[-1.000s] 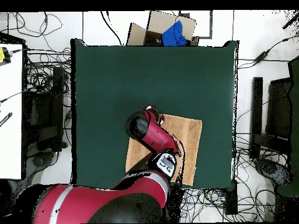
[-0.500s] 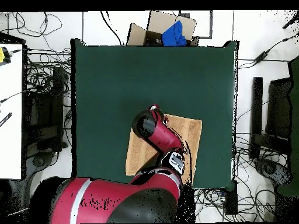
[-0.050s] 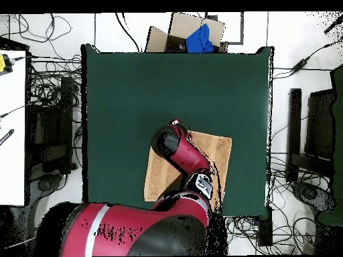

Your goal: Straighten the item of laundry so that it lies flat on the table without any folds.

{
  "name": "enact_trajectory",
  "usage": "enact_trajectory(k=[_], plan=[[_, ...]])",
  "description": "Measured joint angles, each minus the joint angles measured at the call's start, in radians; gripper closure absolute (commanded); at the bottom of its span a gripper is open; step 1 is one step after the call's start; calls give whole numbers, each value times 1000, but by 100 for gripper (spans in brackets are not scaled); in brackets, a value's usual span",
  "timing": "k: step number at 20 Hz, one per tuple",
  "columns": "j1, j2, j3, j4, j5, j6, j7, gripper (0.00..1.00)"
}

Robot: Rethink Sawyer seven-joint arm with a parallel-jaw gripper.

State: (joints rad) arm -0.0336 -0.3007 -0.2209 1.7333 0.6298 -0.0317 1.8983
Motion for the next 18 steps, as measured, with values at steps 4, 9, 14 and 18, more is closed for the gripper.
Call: enact_trajectory(k=[4, 9, 14, 18], plan=[[-28, -14, 27, 4, 0, 18, 0, 0], [-51, -27, 48, 4, 0, 72, 0, 0], [-65, -34, 65, -3, 0, 162, 0, 0], [-66, -38, 70, -5, 0, 223, 0, 0]])
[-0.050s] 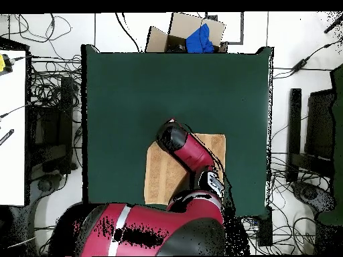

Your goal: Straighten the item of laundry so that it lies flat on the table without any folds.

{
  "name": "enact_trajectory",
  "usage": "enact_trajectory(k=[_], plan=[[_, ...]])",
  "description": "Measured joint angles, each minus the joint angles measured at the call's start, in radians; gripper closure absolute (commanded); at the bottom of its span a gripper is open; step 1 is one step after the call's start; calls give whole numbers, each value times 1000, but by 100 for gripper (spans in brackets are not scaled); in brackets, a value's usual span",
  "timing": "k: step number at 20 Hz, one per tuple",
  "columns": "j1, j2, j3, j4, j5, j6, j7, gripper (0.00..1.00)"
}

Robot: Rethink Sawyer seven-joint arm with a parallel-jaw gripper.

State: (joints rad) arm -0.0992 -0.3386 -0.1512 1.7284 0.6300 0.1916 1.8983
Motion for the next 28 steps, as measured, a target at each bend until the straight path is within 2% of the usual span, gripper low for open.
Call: enact_trajectory(k=[7, 15, 16, 25, 28], plan=[[-2, -4, 11, 0, 0, 97, 0, 0], [-19, -6, 34, 0, 0, 102, 0, 0], [-20, -6, 34, 1, 0, 102, 0, 100], [-57, -10, 72, 3, -11, 102, 0, 100], [-66, -14, 83, 4, -48, 85, 0, 100]])
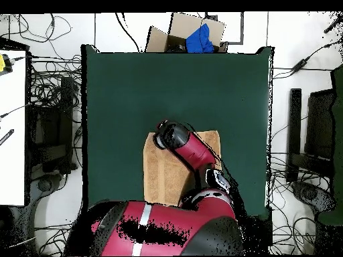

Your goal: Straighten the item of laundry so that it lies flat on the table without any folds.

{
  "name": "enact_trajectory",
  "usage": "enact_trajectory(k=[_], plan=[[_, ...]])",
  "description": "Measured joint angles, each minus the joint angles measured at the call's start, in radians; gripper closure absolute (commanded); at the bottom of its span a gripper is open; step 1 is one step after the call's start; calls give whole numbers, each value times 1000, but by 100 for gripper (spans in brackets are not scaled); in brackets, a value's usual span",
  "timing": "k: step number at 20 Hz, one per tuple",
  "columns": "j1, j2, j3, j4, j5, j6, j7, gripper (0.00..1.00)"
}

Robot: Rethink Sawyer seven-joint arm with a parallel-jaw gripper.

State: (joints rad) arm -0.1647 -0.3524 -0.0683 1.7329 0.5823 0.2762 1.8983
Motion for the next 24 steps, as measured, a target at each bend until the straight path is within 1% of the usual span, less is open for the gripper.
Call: enact_trajectory(k=[3, 4, 7, 9, 13, 14, 15, 17, 20, 24], plan=[[10, -3, -3, -1, -56, -37, 0, 100], [28, -3, -13, -4, -97, -67, 0, 100], [49, -3, -27, -8, -144, -101, 0, 100], [67, 1, -40, -18, -197, -131, 0, 100], [64, 7, -43, -61, -335, -149, 0, 100], [58, 10, -43, -78, -367, -149, 0, 100], [40, 17, -39, -112, -417, -148, 0, 100], [26, 22, -35, -135, -446, -143, 0, 100], [0, 34, -33, -199, -503, -112, 0, 100], [-18, 48, -40, -265, -532, -94, 0, 100]])
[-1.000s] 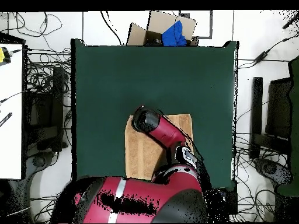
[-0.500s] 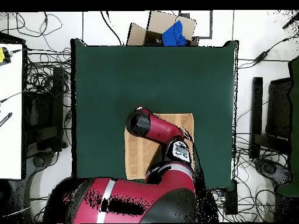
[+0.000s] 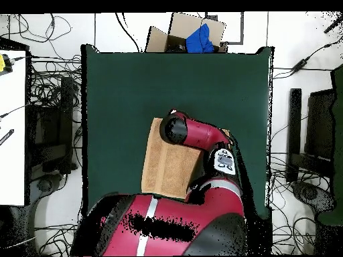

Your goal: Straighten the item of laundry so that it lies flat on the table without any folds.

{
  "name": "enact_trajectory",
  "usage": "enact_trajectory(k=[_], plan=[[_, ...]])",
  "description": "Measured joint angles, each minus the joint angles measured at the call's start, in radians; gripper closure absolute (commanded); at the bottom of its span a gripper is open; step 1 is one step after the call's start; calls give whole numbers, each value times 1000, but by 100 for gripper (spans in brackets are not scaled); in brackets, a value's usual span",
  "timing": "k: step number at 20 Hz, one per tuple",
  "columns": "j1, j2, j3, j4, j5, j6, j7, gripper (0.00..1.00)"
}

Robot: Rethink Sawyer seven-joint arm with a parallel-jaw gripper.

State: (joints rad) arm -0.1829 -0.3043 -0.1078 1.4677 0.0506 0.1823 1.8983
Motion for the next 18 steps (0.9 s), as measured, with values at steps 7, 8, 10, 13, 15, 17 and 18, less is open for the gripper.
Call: enact_trajectory(k=[7, 8, 10, 13, 15, 17, 18], plan=[[29, -19, -45, -64, -19, 18, 0, 100], [35, -26, -50, -63, -19, 22, 0, 100], [51, -46, -59, -54, -19, 29, 0, 100], [66, -85, -62, -22, -19, 29, 0, 100], [71, -108, -62, 5, -19, 29, 0, 100], [76, -128, -65, 34, -19, 29, 0, 100], [81, -139, -70, 50, -19, 29, 0, 100]])
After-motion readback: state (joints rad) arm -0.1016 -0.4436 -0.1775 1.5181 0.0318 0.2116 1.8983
